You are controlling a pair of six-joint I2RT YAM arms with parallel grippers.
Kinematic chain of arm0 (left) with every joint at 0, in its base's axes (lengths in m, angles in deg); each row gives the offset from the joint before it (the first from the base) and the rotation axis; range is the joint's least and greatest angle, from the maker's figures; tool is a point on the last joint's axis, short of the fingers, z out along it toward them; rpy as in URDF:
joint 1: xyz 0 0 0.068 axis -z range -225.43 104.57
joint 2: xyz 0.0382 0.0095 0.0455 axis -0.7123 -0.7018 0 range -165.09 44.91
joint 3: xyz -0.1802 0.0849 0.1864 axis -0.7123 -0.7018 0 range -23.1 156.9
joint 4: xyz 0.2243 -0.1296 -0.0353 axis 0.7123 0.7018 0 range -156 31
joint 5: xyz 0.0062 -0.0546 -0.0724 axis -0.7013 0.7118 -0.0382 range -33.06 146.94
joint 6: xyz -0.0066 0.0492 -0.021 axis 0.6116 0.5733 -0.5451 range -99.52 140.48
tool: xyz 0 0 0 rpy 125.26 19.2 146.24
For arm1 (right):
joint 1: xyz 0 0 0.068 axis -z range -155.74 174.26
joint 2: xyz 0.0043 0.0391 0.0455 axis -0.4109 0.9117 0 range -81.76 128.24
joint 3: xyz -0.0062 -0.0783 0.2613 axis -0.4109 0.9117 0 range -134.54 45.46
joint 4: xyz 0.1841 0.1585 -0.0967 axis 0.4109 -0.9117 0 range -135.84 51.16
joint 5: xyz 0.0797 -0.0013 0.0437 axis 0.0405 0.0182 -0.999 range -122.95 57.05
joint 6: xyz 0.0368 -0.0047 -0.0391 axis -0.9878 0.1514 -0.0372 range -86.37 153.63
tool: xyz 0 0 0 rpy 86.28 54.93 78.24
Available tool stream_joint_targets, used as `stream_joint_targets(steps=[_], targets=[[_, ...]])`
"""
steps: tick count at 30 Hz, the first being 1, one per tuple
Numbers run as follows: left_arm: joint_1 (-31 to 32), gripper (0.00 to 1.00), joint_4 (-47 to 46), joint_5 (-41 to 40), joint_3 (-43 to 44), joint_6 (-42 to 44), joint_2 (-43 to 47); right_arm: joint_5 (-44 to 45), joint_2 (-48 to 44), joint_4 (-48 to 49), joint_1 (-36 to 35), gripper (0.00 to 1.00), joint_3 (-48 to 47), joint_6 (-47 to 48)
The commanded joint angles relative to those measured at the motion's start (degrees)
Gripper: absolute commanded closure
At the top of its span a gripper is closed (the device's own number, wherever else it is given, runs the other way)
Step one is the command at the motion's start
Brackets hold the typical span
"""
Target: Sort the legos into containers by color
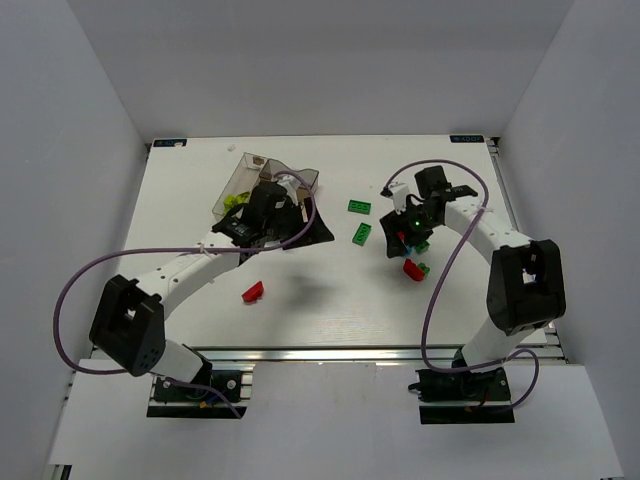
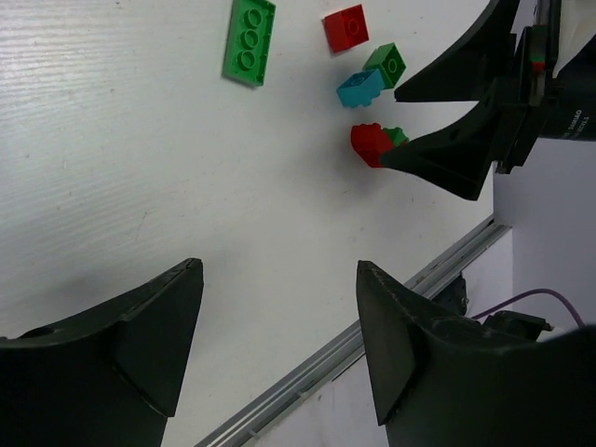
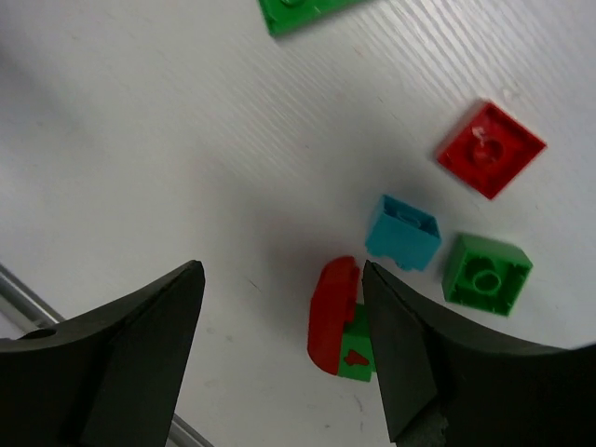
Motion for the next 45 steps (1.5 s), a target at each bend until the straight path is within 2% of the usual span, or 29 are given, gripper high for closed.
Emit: stream_joint_targets(steps=[1,10,27,31,32,33,34,36,38,41,45], targets=[[1.13,0.23,1.74,-3.35,1.28,1.52,1.5,8.25,0.11,1.42,0.43,0.26,1.57,-2.37],[3.33,0.23,2.27,-7.92,-4.79,-1.39,7.04,16.52,3.72,3.11,0.44,0.32,0.09,-4.13],[3.86,0.23,4.99,-11.62,-6.02,-2.26,10.03,15.3,11.97,3.89,0.09,0.4,-3.34,-7.47],[3.86,0.23,6.39,-13.37,-6.37,-2.35,11.61,15.65,13.74,4.33,0.08,0.51,-4.49,-7.56],[3.86,0.22,7.36,-13.9,-6.63,-2.61,12.66,16.0,13.74,4.68,0.0,0.6,-4.4,-7.47],[3.86,0.22,7.97,-14.6,-6.81,-2.79,13.28,16.0,13.57,4.94,0.17,0.65,-4.31,-7.04],[3.86,0.22,9.37,-14.61,-6.99,-2.88,13.81,16.0,13.22,4.94,0.17,0.77,-4.23,-6.25],[3.86,0.22,11.14,-18.72,-7.86,-4.02,15.91,14.43,11.64,4.6,0.17,0.88,-4.22,-5.02],[3.86,0.21,14.65,-21.88,-8.74,-6.12,18.2,6.72,9.28,2.24,0.09,0.99,-4.75,-1.42],[3.86,0.19,20.27,-24.79,-9.62,-9.9,20.65,-7.43,8.38,-4.17,-1.93,1.0,-9.21,7.36],[3.86,0.17,27.56,-27.78,-10.33,-13.33,23.03,-13.09,10.48,-2.02,-7.38,1.0,-17.48,10.72]])
